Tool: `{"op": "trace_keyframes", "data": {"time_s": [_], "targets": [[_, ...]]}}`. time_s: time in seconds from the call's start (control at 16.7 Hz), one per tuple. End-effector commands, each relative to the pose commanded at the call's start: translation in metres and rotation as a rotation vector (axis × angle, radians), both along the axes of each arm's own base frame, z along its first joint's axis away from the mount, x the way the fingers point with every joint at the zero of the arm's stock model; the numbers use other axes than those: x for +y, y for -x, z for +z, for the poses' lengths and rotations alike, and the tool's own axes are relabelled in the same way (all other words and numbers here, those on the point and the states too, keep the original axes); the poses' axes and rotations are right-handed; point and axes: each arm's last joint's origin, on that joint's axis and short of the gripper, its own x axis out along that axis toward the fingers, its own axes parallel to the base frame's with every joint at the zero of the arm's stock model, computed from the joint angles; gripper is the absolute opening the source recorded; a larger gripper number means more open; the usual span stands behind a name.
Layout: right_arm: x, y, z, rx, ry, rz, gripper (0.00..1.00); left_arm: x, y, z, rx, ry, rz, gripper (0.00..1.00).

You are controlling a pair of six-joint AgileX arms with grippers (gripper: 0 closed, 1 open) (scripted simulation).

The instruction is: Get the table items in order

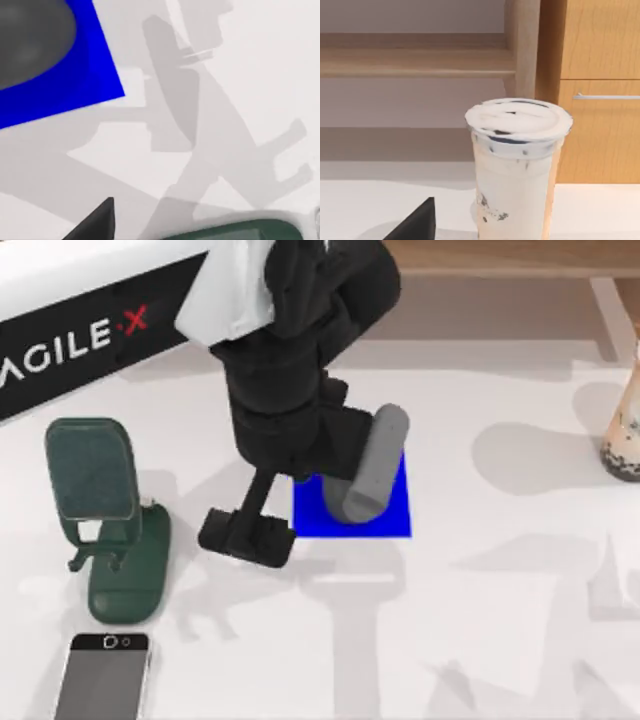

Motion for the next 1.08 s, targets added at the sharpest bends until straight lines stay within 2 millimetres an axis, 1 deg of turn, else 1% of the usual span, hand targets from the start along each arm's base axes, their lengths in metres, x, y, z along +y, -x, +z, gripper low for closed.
{"op": "trace_keyframes", "data": {"time_s": [0.18,0.3,0.48,0.66,0.78,0.9,1.08], "targets": [[0.0,0.0,0.0,0.0,0.0,0.0,1.0,0.035,0.028,0.008,-0.013,0.042,0.403,1.0],[0.0,0.0,0.0,0.0,0.0,0.0,1.0,0.059,0.045,0.005,-0.013,0.068,0.675,1.0],[0.0,0.0,0.0,0.0,0.0,0.0,1.0,0.093,0.066,-0.009,-0.003,0.091,1.071,1.0],[0.0,0.0,0.0,0.0,0.0,0.0,1.0,0.123,0.084,-0.032,0.014,0.089,1.42,1.0],[0.0,0.0,0.0,0.0,0.0,0.0,1.0,0.139,0.093,-0.048,0.023,0.079,1.606,1.0],[0.0,0.0,0.0,0.0,0.0,0.0,1.0,0.151,0.1,-0.062,0.029,0.067,1.743,1.0],[0.0,0.0,0.0,0.0,0.0,0.0,1.0,0.16,0.106,-0.074,0.034,0.055,1.848,1.0]]}}
